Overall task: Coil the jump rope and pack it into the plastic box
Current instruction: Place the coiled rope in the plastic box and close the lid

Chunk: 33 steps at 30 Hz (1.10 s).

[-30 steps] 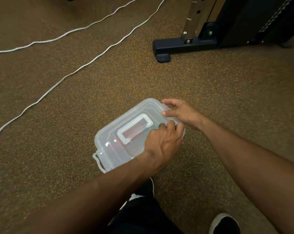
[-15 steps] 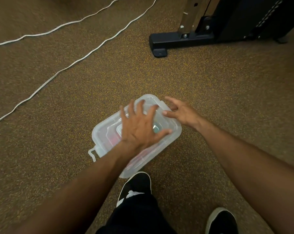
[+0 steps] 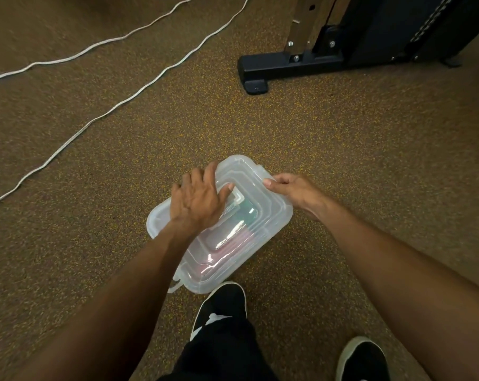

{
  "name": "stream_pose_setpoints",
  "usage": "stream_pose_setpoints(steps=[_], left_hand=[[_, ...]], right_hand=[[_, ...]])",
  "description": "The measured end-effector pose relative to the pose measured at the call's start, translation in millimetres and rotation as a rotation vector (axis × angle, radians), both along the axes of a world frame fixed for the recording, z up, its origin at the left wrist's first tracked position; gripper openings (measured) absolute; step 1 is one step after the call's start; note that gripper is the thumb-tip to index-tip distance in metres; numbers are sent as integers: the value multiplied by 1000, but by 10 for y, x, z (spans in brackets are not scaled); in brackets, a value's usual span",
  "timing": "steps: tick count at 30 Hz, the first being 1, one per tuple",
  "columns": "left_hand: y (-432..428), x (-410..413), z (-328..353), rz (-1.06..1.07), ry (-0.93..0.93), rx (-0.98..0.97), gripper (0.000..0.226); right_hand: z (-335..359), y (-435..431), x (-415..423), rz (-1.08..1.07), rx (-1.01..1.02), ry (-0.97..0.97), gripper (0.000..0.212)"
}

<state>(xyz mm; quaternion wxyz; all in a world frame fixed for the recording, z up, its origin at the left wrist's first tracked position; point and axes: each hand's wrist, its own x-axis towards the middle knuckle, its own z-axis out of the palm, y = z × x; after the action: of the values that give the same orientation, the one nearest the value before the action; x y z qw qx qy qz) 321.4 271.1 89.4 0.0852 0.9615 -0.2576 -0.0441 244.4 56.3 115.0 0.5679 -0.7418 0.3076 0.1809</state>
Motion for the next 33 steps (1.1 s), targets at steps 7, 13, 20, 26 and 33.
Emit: stream_pose_setpoints(steps=[7, 13, 20, 26, 33], left_hand=[[-79, -46, 94, -49, -66, 7, 60], [-236, -507, 129, -419, 40, 47, 79], [-254, -577, 13, -414, 39, 140, 117], [-277, -566, 29, -392, 46, 123, 113], [-288, -567, 47, -384, 49, 113, 113]], right_hand=[[-78, 22, -161, -141, 206, 18, 54], [-97, 35, -190, -226, 265, 36, 42], [-167, 27, -193, -255, 120, -146, 25], [-237, 165, -218, -171, -218, -191, 61], [-231, 246, -196, -117, -526, -201, 51]])
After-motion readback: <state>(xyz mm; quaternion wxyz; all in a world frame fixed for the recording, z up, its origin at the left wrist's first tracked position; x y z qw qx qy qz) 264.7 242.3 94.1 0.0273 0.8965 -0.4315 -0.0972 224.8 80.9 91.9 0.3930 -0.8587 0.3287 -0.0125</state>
